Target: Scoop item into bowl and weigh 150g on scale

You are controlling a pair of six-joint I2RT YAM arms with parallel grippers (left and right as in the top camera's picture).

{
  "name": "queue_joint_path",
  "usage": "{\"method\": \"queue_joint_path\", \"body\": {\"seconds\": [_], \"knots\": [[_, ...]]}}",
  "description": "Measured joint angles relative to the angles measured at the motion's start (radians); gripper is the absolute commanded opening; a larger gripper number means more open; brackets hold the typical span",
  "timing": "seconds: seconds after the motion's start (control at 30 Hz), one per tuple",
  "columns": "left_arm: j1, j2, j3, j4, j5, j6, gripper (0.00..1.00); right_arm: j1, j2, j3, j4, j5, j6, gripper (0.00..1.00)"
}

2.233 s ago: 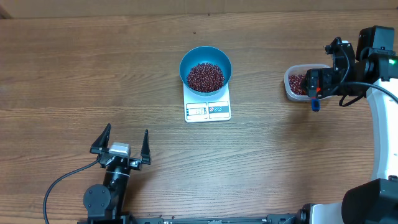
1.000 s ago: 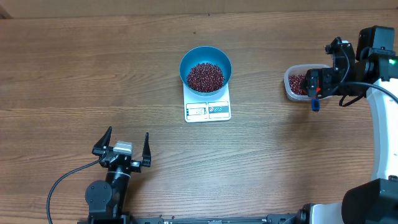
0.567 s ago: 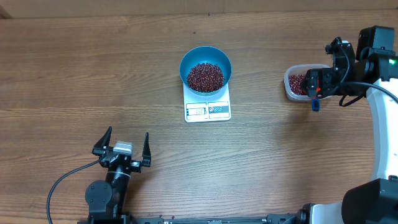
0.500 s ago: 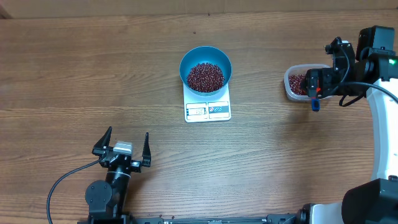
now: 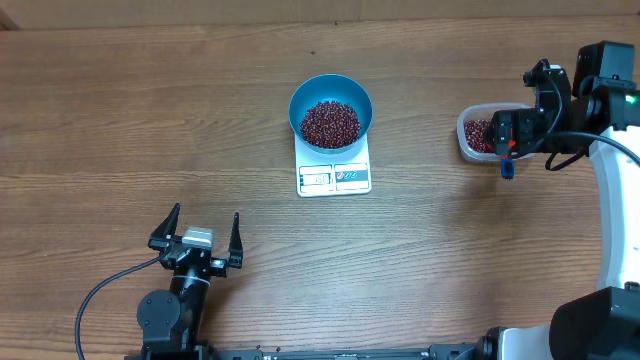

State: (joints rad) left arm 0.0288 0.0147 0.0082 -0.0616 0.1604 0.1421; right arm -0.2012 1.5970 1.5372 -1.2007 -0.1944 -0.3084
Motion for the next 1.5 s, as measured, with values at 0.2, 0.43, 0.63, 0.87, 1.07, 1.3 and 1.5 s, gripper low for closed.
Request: {"method": "queue_joint_path", "body": {"seconds": [0.2, 0.43, 0.63, 0.87, 1.07, 1.3, 1.5], "knots": [[0.000, 0.000, 0.000, 0.000, 0.000, 0.000, 1.00, 0.000, -0.037, -0.050, 0.142, -0.050, -0.002, 1.00], [0.000, 0.000, 0.000, 0.000, -0.001, 0.000, 1.00, 0.000, -0.278, -0.293, 0.396, -0.155, -0.002, 1.00], [0.000, 0.000, 0.000, 0.000, -0.004, 0.000, 1.00, 0.000, -0.442, -0.533, 0.706, -0.229, -0.002, 1.00], [0.000, 0.000, 0.000, -0.001, -0.007, 0.000, 0.99, 0.000, -0.656, -0.775, 0.948, -0.268, 0.040, 1.00], [0.000, 0.000, 0.000, -0.001, -0.007, 0.000, 0.99, 0.000, -0.846, -0.987, 1.178, -0.274, 0.064, 1.00], [0.000, 0.000, 0.000, -0.001, -0.007, 0.000, 1.00, 0.000, -0.999, -1.143, 1.280, -0.274, 0.078, 1.00], [0.000, 0.000, 0.000, -0.001, -0.007, 0.000, 1.00, 0.000, -1.126, -1.250, 1.284, -0.274, 0.093, 1.00]]}}
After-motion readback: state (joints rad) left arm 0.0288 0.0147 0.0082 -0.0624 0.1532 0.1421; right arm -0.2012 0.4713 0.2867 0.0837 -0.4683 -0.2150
